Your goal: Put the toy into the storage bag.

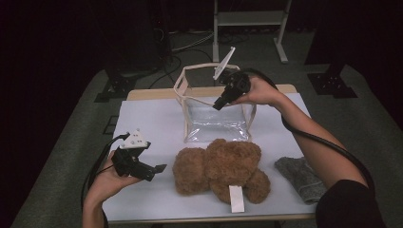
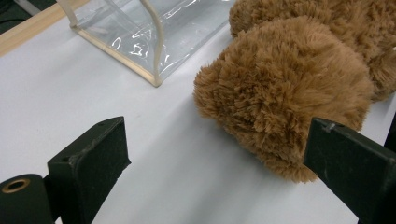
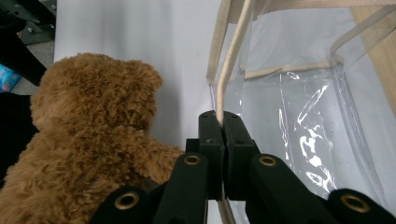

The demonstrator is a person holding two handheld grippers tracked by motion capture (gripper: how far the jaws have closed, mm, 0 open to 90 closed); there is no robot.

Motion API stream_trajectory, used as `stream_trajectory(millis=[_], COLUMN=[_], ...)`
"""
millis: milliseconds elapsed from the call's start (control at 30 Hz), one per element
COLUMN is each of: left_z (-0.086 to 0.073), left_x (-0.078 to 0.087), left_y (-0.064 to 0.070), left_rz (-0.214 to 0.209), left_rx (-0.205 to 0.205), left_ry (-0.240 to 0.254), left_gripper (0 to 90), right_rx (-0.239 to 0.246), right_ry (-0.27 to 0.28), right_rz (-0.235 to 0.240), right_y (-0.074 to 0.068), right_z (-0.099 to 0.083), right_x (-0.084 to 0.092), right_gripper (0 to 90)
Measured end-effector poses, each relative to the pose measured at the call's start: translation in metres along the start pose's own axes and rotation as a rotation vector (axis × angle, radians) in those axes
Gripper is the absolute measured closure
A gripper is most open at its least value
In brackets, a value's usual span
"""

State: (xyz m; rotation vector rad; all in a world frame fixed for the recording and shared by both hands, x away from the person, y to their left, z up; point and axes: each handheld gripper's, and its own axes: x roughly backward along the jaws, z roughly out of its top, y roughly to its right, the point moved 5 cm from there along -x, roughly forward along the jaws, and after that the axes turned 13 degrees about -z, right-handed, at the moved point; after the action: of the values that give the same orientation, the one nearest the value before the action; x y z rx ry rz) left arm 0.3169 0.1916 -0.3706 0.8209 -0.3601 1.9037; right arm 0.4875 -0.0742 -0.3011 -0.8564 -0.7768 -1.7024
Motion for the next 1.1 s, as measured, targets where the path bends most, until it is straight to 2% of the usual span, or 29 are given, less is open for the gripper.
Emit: stream_trajectory(millis=[500,833,867,933,1033,1100], left_z=[-0.001,-0.001,-0.001,-0.002,-0.002,-0.002], left_x=[0.0,-0.001,-0.001,-0.001,-0.001,-0.001], left_y=[0.001,0.001,0.001,0.0,0.0,0.0], left_rz=[-0.005,-0.006,-0.006,-0.006,-0.008,-0.009], left_rx=[0.001,-0.002,-0.002,-0.002,-0.002,0.001], left_ry=[-0.008,-0.009,-0.01,-0.01,-0.014,-0.012], left_gripper=[5.4,5.4,5.4,5.4,5.4,5.4], right_rx=[0.033,0.013,0.004,-0.023,-0.039,-0.044], right_ry=[0.02,0.027,0.034,0.049,0.066,0.085], right_rz=[0.048,0.051,0.042,0.057,0.043,0.023], right_y=[-0.032,-0.034,-0.032,-0.03,-0.027,-0.026], right_z=[-0.003,-0.005,-0.005,-0.006,-0.007,-0.007], right_x=[0.007,0.006,0.006,0.007,0.01,0.014], right_gripper=[87.5,86.4,81.8,71.6,56.9,51.5])
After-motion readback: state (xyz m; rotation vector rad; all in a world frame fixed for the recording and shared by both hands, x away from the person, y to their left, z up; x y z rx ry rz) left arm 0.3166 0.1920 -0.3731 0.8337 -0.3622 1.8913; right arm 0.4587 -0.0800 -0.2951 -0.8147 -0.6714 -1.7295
